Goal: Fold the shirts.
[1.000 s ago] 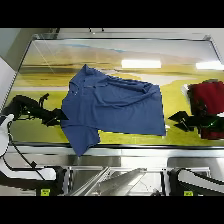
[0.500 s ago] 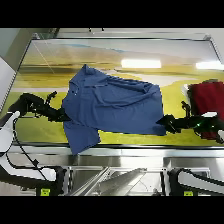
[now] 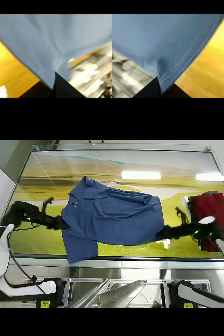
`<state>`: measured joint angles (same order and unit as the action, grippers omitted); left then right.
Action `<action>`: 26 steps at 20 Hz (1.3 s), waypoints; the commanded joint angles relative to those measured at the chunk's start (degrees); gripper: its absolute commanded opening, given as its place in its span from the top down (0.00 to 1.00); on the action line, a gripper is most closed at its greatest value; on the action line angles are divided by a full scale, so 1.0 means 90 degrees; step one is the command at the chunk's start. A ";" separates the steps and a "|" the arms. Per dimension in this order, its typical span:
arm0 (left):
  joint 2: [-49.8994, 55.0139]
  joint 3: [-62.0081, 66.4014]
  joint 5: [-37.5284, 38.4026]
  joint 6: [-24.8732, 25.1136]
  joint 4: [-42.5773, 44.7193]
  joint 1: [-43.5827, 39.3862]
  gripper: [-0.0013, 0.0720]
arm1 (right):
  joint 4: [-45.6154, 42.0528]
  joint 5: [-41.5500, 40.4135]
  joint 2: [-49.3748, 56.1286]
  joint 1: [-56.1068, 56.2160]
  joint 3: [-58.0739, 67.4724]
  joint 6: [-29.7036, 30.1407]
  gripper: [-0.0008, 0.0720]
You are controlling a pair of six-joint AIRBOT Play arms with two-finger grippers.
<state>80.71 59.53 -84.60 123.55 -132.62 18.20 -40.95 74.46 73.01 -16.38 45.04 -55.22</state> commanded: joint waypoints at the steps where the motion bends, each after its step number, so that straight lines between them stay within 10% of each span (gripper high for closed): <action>1: -0.1377 0.0750 -0.0789 0.0262 -0.1554 0.0153 0.97 | 0.0874 0.0828 -0.1498 -0.0068 0.1411 -0.0029 0.97; 12: -0.4527 0.6300 0.0959 0.0712 -0.1345 0.2234 0.97 | 0.0342 -0.0580 -0.4495 -0.1707 0.6220 -0.0172 0.97; 18: -0.3079 0.4614 0.0046 0.0432 -0.1336 0.0709 0.97 | 0.1411 0.0532 -0.2909 -0.1484 0.5355 0.0109 0.97; 26: 0.0449 0.3096 0.0967 0.0794 -0.0542 -0.0801 0.97 | 0.1132 -0.0862 -0.0362 -0.0364 0.2118 0.1190 0.97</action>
<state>74.11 90.43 -79.59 128.70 -138.39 14.22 -30.98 72.47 60.84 -22.83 71.90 -49.10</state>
